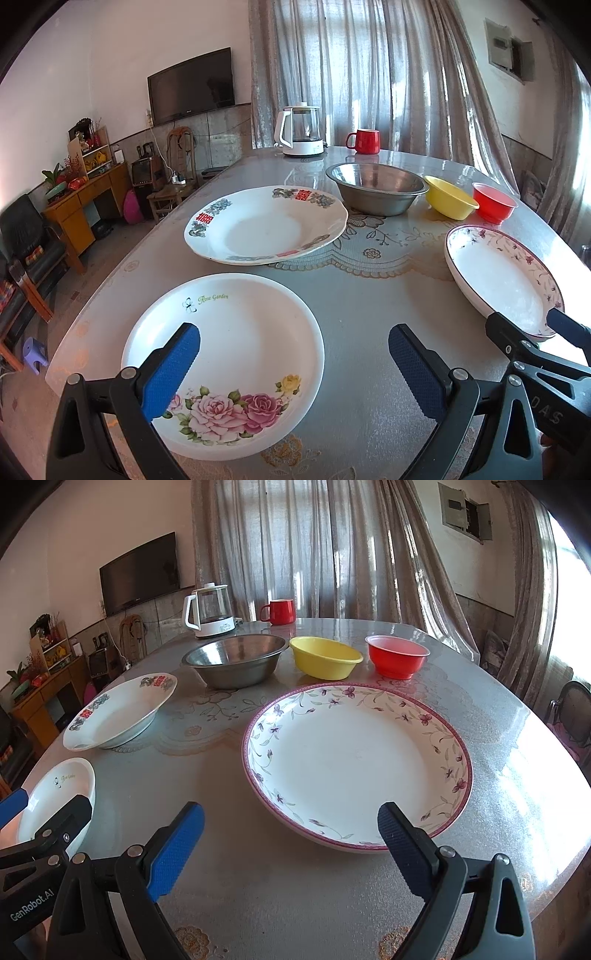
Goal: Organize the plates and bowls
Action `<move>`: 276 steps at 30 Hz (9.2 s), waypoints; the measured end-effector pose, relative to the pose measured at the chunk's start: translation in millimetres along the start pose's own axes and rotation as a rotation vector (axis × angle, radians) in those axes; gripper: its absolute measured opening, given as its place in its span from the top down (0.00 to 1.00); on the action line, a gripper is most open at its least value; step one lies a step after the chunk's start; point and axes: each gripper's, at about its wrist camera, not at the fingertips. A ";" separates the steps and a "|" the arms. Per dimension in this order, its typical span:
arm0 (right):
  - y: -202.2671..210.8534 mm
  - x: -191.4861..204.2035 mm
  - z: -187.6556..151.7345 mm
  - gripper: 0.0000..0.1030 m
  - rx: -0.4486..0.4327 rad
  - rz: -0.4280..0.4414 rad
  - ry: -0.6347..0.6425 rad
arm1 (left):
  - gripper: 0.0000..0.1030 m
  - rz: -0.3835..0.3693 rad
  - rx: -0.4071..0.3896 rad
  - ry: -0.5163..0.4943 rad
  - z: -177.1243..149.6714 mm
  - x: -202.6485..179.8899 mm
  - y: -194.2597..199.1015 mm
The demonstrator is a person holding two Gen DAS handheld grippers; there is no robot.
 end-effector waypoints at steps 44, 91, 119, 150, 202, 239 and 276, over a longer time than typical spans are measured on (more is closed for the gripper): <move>3.6 -29.5 9.3 0.06 -0.027 0.007 -0.041 | 0.00 -0.048 0.002 -0.090 6.6 -28.3 2.1; -71.4 -171.5 39.0 0.61 0.127 0.175 -0.255 | 0.40 -0.574 0.417 -0.032 51.0 -114.9 -94.5; -74.6 -130.1 40.9 0.59 0.154 0.214 -0.152 | 0.69 -0.498 0.350 0.015 51.7 -74.4 -91.2; -75.4 -42.6 42.4 0.59 0.195 0.104 0.027 | 0.59 -0.411 0.287 0.046 51.5 -14.2 -67.1; -48.8 69.4 63.8 0.41 0.206 0.566 0.107 | 0.43 -0.217 0.164 0.424 28.1 173.2 -43.2; -182.3 137.2 131.8 0.53 0.335 0.506 0.185 | 0.66 -0.278 0.341 0.320 99.8 149.3 -171.3; -100.4 41.3 96.7 0.58 0.193 0.478 0.032 | 0.67 -0.391 0.203 0.026 86.6 42.3 -76.1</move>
Point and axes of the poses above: each gripper's, at about its wrist camera, not at the fingertips, and y roughly against the way its jaws point, x to its left, z to its top, and after that the axes turned 1 degree about y, right-handed
